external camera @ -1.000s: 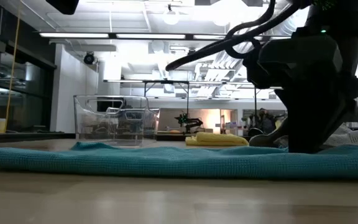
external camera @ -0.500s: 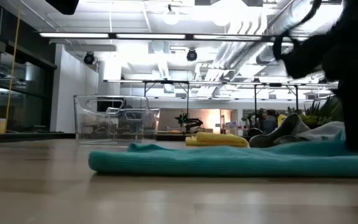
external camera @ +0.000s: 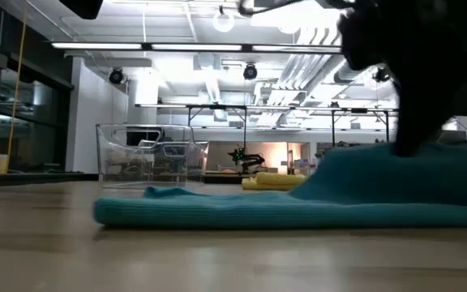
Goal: Fold microfiber towels
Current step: Fold the blue microfiber cloth
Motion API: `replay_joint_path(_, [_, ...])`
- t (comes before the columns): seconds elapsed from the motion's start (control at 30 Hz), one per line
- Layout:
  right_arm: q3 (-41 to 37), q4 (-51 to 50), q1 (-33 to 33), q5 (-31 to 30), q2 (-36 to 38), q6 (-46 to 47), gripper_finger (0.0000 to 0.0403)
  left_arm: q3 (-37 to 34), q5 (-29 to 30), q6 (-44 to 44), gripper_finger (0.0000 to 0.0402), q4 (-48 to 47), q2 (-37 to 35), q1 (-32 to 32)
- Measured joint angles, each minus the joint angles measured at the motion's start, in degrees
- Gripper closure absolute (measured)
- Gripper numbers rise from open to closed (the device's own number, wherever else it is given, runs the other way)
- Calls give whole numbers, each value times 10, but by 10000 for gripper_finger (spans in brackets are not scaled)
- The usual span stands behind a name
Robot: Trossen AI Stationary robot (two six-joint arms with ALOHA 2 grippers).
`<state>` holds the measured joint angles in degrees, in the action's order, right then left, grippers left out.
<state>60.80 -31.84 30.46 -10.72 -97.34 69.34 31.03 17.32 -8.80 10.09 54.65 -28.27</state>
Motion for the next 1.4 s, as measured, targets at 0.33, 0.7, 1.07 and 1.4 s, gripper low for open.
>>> replay_joint_path(0.33, [1, 64, -20, -2, 1, -15, 403, 0, 0, 0, 243, 0, 0, 0])
replay_joint_path(0.7, [2, 177, -43, -16, 2, -53, 403, 0, 23, 0, 243, -4, 12, 0])
replay_joint_path(1.07, [2, 206, -50, -31, 2, -94, 403, 0, 64, -50, 274, -22, 174, 2])
replay_joint_path(1.4, [2, 208, -50, -36, 2, -106, 403, 5, 45, -179, 391, 15, 358, -1])
